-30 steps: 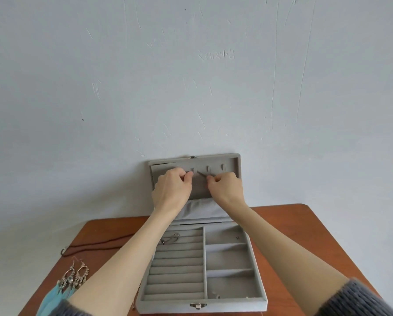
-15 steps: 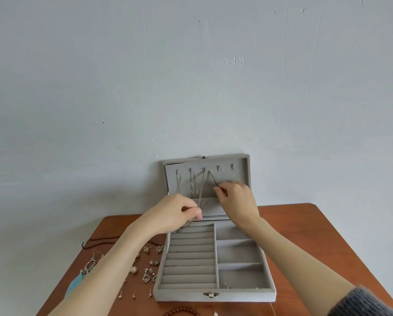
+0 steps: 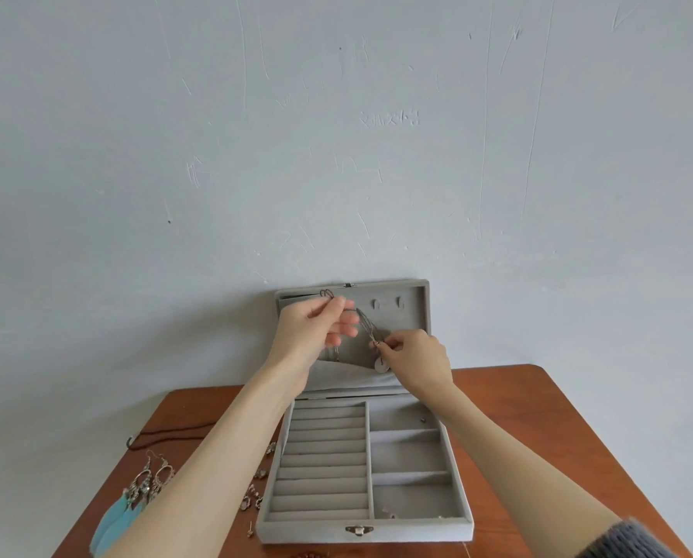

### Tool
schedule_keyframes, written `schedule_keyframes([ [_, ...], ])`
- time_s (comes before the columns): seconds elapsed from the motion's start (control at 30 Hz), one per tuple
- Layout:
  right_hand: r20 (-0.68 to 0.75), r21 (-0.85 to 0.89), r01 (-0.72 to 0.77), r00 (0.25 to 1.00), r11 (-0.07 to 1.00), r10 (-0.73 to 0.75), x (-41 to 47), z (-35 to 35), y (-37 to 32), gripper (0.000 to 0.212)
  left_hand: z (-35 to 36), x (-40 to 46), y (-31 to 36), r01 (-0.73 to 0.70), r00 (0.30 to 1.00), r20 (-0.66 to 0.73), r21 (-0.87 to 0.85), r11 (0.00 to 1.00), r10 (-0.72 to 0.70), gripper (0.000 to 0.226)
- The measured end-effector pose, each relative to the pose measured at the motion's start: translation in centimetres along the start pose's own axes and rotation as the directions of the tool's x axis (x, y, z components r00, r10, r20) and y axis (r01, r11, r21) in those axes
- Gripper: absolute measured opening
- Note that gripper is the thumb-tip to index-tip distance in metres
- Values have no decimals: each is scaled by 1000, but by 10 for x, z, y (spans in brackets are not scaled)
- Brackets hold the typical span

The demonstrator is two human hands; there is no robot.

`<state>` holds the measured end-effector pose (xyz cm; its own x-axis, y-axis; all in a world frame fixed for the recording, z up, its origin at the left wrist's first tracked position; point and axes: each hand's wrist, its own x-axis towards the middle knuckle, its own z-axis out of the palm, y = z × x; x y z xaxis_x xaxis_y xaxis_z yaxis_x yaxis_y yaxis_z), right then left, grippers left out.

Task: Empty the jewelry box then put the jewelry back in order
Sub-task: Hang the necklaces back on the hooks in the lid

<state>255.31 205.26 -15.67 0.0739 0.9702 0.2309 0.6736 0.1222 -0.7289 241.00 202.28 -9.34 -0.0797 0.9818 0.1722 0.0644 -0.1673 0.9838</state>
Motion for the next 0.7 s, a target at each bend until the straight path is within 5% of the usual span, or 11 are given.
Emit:
schedule_keyframes([
  [0.1, 7, 28, 17, 1000, 999, -17, -1, 1, 1, 33, 5, 1, -17, -8, 999, -50, 182, 983, 17, 19],
  [0.23, 33, 78, 24, 999, 997, -26, -4, 0, 5, 38, 1, -4, -44, -122, 989, 7, 605, 787, 148, 23],
  [0.33, 126, 104, 50, 990, 993, -63, -8, 0, 7, 16, 0, -6, -52, -184, 979, 66, 701, 689, 194, 31],
  [0.47, 161, 68, 74, 983, 995, -84, -9, -1, 8, 19, 6, -5, -54, -179, 982, 119, 829, 530, 144, 46],
  [0.7, 39, -78, 14, 999, 997, -11, -1, 5, -2, 12, 5, -1, -52, -63, 990, -1, 887, 458, 138, 38],
])
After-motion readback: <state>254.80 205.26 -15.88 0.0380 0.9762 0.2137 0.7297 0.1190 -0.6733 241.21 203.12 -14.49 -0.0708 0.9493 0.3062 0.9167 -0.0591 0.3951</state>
